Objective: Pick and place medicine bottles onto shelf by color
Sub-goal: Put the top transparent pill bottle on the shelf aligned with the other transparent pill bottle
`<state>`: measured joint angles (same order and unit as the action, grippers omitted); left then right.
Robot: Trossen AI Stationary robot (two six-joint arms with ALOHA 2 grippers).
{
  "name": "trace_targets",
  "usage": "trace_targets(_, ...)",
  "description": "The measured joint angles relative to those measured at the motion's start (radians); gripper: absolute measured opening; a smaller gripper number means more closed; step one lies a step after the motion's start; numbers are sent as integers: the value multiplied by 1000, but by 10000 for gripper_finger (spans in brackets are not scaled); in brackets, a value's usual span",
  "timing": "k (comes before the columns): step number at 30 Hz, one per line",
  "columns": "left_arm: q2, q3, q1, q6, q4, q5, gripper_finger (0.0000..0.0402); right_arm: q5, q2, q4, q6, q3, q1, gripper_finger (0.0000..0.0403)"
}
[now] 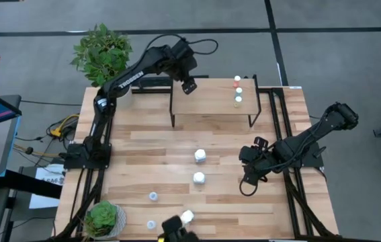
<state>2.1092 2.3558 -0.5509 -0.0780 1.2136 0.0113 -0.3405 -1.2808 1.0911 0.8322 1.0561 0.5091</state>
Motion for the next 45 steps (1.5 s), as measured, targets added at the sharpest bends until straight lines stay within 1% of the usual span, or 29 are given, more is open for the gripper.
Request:
trace_targets(4,-59,0,45,13,54,67,233,1,0,0,4,0,1,221)
trace_targets(6,-93,0,75,19,92,85,233,1,0,1,5,0,4,221)
trace_targets(10,-145,0,144,20,192,89,233,1,0,7,0,0,35,221)
trace_targets(16,-194,0,260,50,354,86,233,-6,0,3,26,0,127,221)
trace_targets(22,-228,-21,381,64,356,102,233,-65,0,-4,114,0,203,221)
trace_targets(26,-258,-70,453,81,356,91,233,-109,0,-22,152,0,237,221)
trace_targets(30,-312,-173,520,103,355,76,233,-153,0,-66,154,0,258,221)
trace_targets(35,-396,-395,606,190,356,1,233,-192,0,-125,154,0,277,221)
trace_targets(37,-435,-494,641,216,347,5,233,-196,0,-140,154,0,285,221)
trace_targets(41,-511,-673,735,281,232,29,233,-196,0,-168,155,0,303,221)
trace_targets(45,-571,-833,824,424,125,12,233,-196,0,-183,154,0,317,221)
